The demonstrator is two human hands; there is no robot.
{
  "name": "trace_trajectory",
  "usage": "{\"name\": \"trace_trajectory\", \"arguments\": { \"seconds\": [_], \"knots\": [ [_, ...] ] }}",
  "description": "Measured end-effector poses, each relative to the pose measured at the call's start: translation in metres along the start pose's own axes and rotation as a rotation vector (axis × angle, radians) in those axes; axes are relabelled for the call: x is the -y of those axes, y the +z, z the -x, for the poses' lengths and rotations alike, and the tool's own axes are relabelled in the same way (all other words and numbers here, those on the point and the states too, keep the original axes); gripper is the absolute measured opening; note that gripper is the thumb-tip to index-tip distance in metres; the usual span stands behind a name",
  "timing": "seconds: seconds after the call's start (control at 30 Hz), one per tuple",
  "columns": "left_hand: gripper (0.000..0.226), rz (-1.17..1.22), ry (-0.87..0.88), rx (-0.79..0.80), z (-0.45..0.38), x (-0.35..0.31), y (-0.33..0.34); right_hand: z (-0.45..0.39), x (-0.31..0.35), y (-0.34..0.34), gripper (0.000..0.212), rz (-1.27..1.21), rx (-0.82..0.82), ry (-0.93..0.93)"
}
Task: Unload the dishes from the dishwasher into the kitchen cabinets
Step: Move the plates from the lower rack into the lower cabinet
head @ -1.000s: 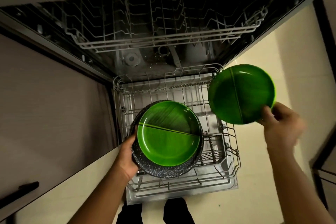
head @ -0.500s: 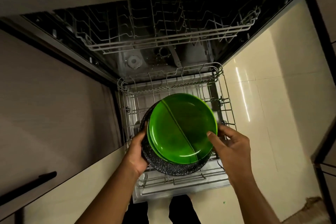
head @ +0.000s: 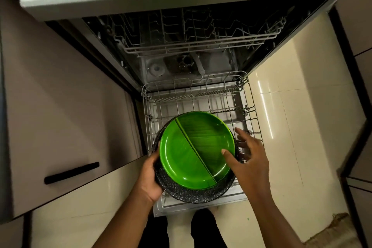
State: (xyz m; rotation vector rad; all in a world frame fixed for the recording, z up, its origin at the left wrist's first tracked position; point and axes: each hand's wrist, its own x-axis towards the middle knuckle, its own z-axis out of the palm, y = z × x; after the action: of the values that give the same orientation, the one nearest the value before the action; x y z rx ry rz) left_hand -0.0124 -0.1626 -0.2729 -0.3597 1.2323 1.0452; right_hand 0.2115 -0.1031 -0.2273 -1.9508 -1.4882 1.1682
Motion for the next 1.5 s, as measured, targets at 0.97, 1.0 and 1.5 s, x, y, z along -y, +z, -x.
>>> {"name": "trace_trajectory", "arguments": {
  "seconds": [0.97, 1.0, 1.5],
  "knots": [
    [0.045, -0.282, 0.01, 0.228, 0.277, -0.071, -0.014, 0.2, 0.146, -0.061, 0.059, -0.821, -0.001, 0.296],
    [0.044, -0.304, 0.031, 0.237, 0.29, -0.077, -0.014, 0.208, 0.154, -0.063, 0.062, -0.822, -0.007, 0.285],
    [0.035, -0.176, 0.341, 0.19, 0.439, -0.093, -0.062, 0.297, 0.238, -0.074, 0.071, -0.702, 0.229, 0.006]
  ]
}}
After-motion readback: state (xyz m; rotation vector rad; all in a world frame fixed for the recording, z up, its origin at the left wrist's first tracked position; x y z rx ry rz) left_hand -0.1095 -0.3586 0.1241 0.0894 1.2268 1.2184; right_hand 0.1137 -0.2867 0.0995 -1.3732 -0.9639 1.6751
